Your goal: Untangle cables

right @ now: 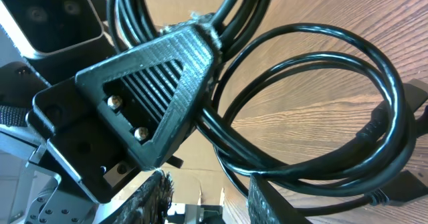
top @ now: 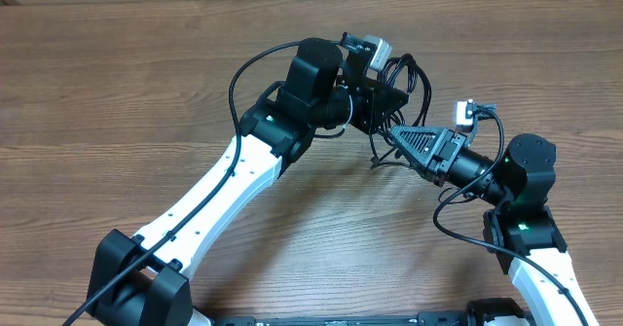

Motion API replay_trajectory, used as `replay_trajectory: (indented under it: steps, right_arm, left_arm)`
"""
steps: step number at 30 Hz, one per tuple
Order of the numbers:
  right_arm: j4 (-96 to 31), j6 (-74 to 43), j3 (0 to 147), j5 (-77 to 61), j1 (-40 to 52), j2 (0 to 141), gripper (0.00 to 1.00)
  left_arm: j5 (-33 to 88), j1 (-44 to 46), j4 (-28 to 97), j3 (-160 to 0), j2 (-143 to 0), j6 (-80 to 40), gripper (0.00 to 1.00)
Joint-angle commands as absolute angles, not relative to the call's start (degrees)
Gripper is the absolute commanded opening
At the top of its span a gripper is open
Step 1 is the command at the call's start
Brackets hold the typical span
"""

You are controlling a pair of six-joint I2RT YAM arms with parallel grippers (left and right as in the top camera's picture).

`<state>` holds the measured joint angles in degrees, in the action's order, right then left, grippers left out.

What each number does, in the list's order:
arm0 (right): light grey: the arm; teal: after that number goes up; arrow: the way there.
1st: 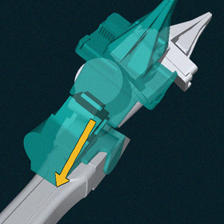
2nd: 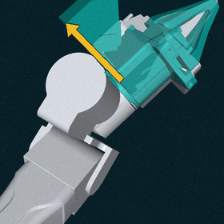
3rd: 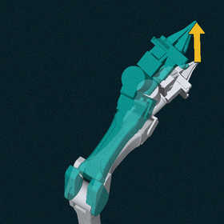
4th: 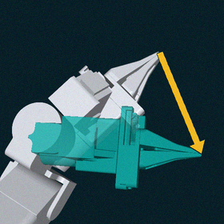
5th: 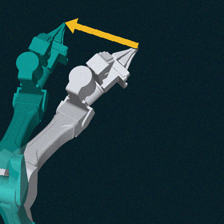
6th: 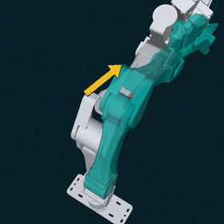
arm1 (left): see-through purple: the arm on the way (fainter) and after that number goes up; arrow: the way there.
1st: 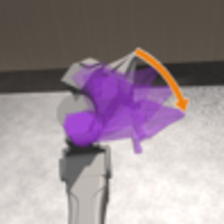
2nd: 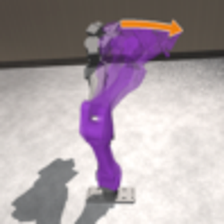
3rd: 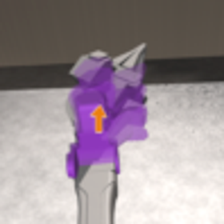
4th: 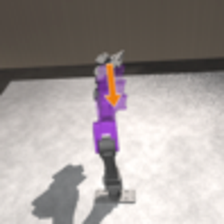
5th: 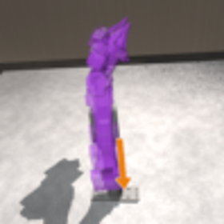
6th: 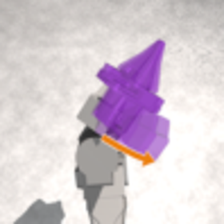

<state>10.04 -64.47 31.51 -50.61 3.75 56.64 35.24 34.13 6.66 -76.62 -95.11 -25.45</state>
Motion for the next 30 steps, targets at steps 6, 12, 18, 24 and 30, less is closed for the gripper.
replay_trajectory:
  steps: [6, 12, 18, 24, 30]
  right_arm:
    - [3.53, -69.12, 32.23, -45.45, 3.66, 56.07, 0.42]
    - [3.31, -70.57, 32.23, -45.43, 3.66, 56.07, 0.44]
    - [3.31, -70.54, 32.23, -45.43, 3.66, 56.07, 0.38]
    - [3.31, -70.54, 32.23, -45.43, 3.66, 56.07, 0.20]
    - [3.31, -70.54, 32.23, -45.43, 3.66, 56.07, 0.15]
  left_arm:
    - [42.96, 34.11, 2.22, -77.03, -95.24, -21.80, 0.04]
    - [43.68, 34.22, 1.50, -77.03, -95.24, -21.80, 0.04]
    - [50.22, 35.22, 1.45, -77.03, -95.24, -15.70, 0.04]
    - [50.89, 36.69, 1.43, -77.03, -95.24, -14.09, 0.04]
    - [50.87, 37.65, 1.43, -77.03, -95.24, -14.11, 0.04]
